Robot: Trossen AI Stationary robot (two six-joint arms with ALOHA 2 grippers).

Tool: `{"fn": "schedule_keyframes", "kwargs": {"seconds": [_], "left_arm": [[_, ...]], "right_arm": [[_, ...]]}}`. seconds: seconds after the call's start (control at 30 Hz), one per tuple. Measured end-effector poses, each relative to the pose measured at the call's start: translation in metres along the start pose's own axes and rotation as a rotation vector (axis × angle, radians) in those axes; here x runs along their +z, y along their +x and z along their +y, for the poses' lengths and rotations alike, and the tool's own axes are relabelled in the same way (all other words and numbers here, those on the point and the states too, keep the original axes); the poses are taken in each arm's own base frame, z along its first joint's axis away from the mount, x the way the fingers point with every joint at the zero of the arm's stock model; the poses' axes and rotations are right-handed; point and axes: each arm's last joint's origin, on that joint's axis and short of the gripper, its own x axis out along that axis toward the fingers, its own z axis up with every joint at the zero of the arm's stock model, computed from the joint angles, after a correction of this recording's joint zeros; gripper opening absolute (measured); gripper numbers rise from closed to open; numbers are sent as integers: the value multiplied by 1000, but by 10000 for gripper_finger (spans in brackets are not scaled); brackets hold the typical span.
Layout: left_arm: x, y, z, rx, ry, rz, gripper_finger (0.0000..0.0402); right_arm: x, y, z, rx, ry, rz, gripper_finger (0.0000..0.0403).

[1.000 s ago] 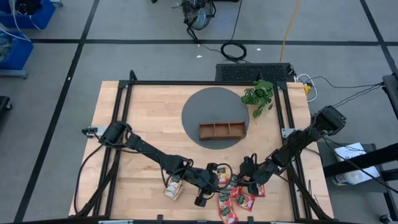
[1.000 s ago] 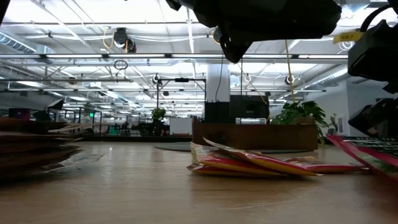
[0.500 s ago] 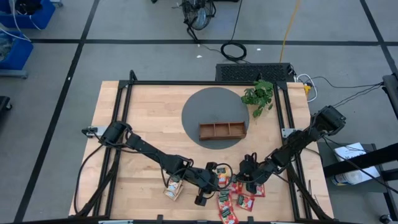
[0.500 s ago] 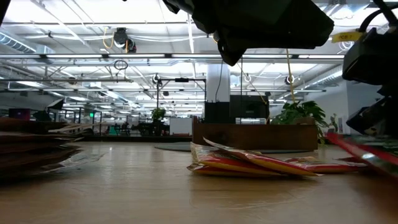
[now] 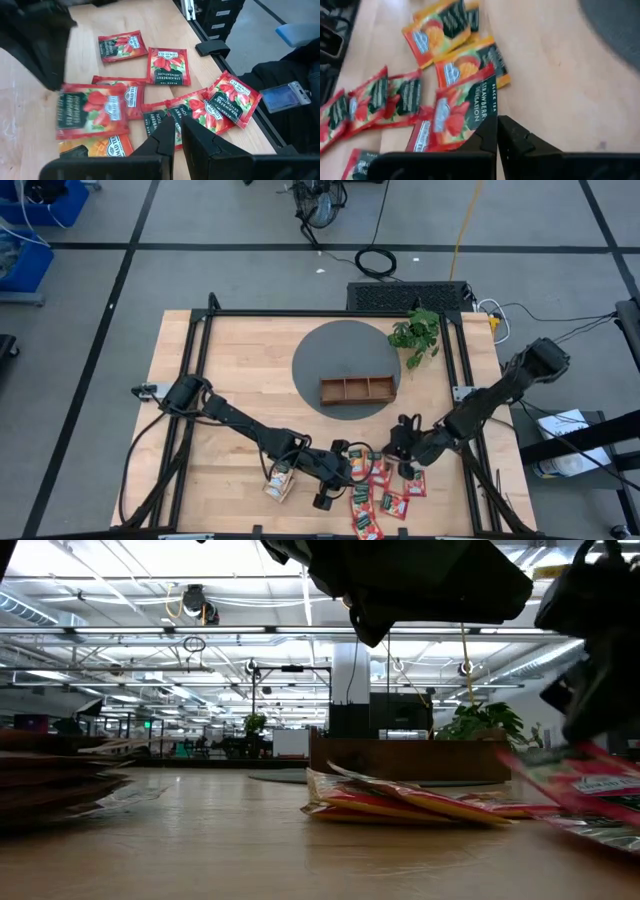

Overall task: Pick & Place Tea
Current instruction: Put the red tea bag into the right section of the wooden organizer, then adjust the red tea bags on the table

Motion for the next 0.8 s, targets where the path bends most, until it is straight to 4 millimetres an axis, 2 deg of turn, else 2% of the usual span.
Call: {"fn": "schedule_keyframes", "kwargs": {"seconds": [0.33,0.47,0.6,0.7,0.8], "left_arm": [[-1,0,1,4,-1,15,37],[-3,0,2,6,-1,32,37],[-3,0,1,5,-15,35,37],[-3,0,-5,-46,-37,31,37],[-1,-1,-21,-148,-23,7,37]], "right_arm": [[22,-32,-6,34,-64,-82,0],[22,-35,-10,5,-81,-82,0],[20,-33,-7,59,-77,-33,0],[17,-33,-1,115,-80,-25,0],[15,-35,11,189,-104,-52,0]]}}
